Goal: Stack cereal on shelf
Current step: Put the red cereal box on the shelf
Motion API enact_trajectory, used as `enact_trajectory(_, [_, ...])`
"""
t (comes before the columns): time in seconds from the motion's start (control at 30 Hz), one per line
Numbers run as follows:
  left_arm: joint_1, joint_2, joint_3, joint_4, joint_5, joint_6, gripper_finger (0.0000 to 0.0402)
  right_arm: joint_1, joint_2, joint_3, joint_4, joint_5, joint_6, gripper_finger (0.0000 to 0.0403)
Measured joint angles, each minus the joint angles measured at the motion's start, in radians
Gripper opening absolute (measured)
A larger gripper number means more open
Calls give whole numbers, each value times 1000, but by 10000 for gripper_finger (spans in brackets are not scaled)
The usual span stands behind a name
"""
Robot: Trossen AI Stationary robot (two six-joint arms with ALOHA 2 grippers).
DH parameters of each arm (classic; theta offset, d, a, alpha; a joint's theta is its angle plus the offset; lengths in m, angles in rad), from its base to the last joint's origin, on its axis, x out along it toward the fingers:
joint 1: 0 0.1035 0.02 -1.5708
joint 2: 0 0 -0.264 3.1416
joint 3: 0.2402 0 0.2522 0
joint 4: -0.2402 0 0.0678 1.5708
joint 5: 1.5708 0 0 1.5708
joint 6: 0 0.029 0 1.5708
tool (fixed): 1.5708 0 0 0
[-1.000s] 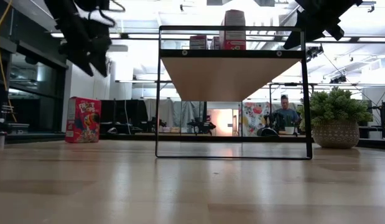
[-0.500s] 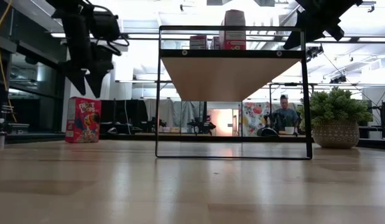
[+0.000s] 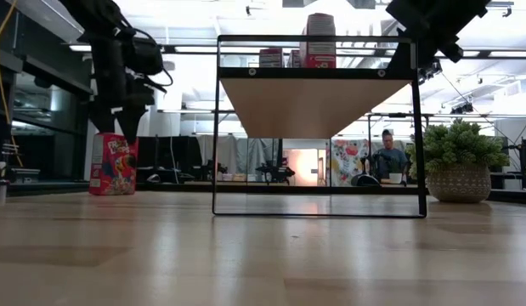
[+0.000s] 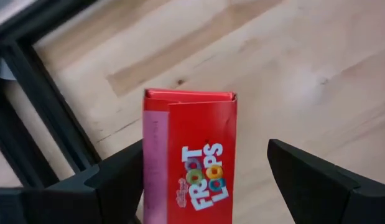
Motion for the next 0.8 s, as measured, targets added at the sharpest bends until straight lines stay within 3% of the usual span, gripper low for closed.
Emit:
enact_trajectory(0.33, [0,75,0,-23,-2,-1,299,0,8,0,3,-1,0,0])
enact_trajectory(0.7, [0,67,0,-37,-10,-36,137,0,8,0,4,0,0,0])
enact_trajectory(0.8, [-1,47,7,-60,23,-37,113,0,8,0,4,1,0,0])
